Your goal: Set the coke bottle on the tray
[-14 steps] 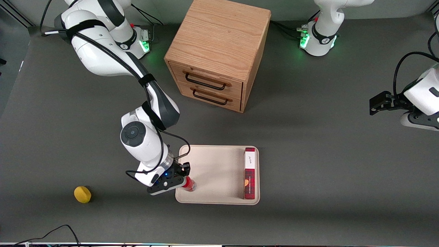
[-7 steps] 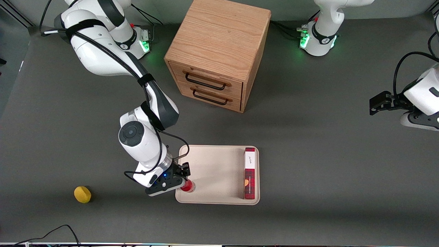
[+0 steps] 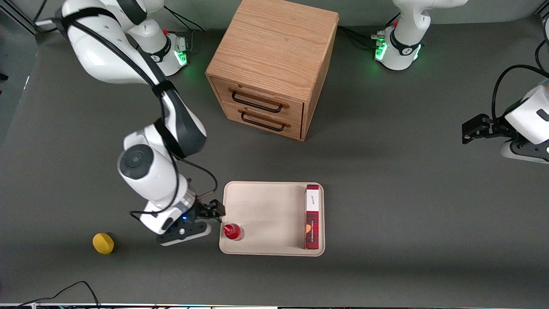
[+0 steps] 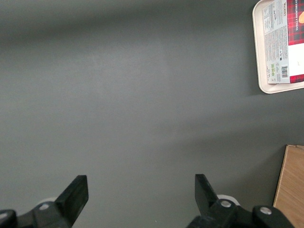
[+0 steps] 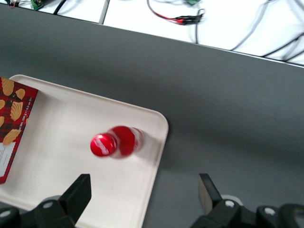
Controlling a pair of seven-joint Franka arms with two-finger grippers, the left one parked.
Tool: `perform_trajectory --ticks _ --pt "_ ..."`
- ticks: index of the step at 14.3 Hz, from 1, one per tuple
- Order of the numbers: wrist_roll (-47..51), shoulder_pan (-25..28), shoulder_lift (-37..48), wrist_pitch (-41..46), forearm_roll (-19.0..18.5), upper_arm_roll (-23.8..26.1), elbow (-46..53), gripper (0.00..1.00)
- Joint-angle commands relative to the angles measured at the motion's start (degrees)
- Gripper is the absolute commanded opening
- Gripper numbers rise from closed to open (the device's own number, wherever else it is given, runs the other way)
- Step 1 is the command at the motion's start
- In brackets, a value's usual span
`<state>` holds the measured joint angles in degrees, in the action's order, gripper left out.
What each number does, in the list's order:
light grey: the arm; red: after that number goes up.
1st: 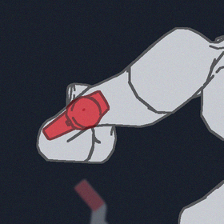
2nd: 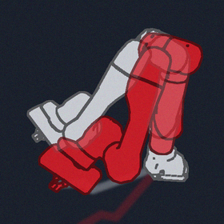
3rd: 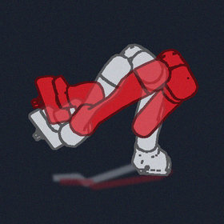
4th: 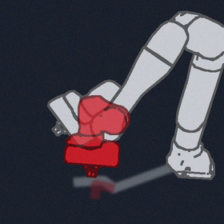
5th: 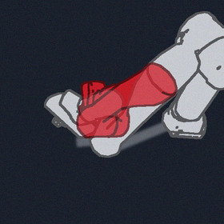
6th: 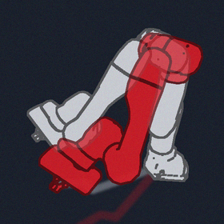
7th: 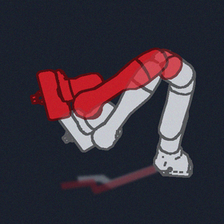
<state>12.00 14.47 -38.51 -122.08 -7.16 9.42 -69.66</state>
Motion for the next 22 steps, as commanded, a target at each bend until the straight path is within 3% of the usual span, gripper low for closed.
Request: perform_trajectory --ticks 1,3,5,9,18,22 --pt "-0.7 -5.8 14.4 2.0 1.7 3.3 -15.1 1.0" --pt "-0.6 -14.6 20.9 4.6 4.6 9.2 -20.8 1.0" --pt "-0.7 -23.1 26.0 10.6 5.1 15.9 -23.1 1.0" --pt "-0.6 -33.8 31.5 19.5 5.3 21.0 -23.1 1.0" --pt "-5.2 -40.3 33.0 30.2 5.7 20.2 -13.9 1.0" --pt "-5.2 -40.3 33.4 33.0 6.6 20.3 -12.4 1.0"
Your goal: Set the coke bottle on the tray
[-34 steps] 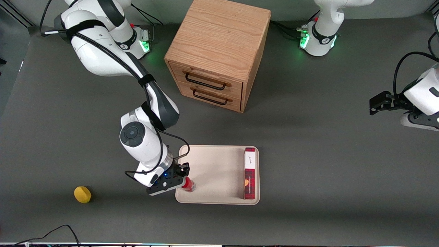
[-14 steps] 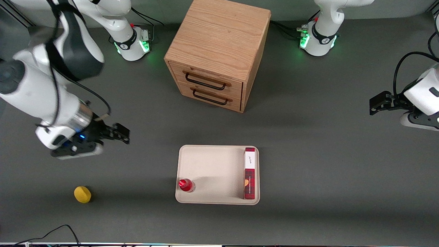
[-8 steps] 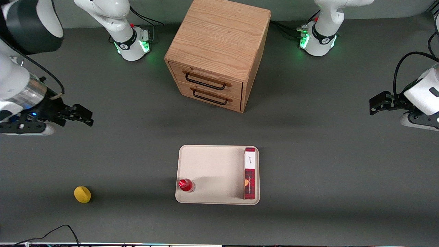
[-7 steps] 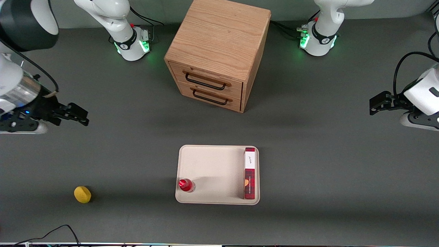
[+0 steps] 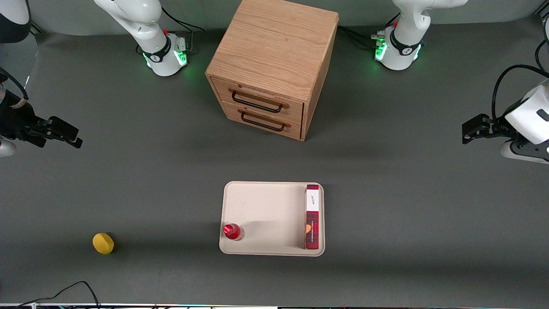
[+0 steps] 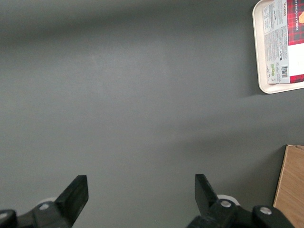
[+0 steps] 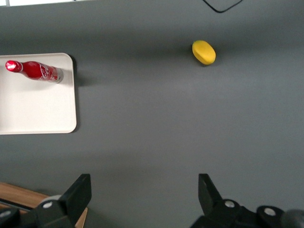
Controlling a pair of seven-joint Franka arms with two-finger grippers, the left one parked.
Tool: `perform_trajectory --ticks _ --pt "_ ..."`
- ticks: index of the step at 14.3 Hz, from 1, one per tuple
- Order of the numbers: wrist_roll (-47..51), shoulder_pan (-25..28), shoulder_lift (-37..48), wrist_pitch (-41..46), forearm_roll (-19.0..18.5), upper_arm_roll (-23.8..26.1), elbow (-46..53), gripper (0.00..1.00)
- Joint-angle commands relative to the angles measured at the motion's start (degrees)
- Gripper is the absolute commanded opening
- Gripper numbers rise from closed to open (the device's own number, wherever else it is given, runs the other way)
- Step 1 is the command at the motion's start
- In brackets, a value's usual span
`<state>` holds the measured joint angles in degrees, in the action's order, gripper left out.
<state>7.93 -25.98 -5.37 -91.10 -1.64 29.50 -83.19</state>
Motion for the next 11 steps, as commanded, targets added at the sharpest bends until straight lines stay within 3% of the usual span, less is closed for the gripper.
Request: perform_trajectory --ticks 1,2,4,6,11 --pt "-1.2 1.4 -0.3 2.1 0.7 -0.3 1.2 1.0" --pt "-1.2 4.7 -0.3 2.3 0.6 -3.7 1.4 1.0" --pt "-1.2 17.6 -0.3 4.7 1.2 -16.8 2.6 1.0" --pt "-1.2 26.7 -0.3 6.1 1.5 -26.6 3.6 1.0" --pt "-1.3 27.1 -0.1 7.2 3.4 -27.7 4.6 1.0"
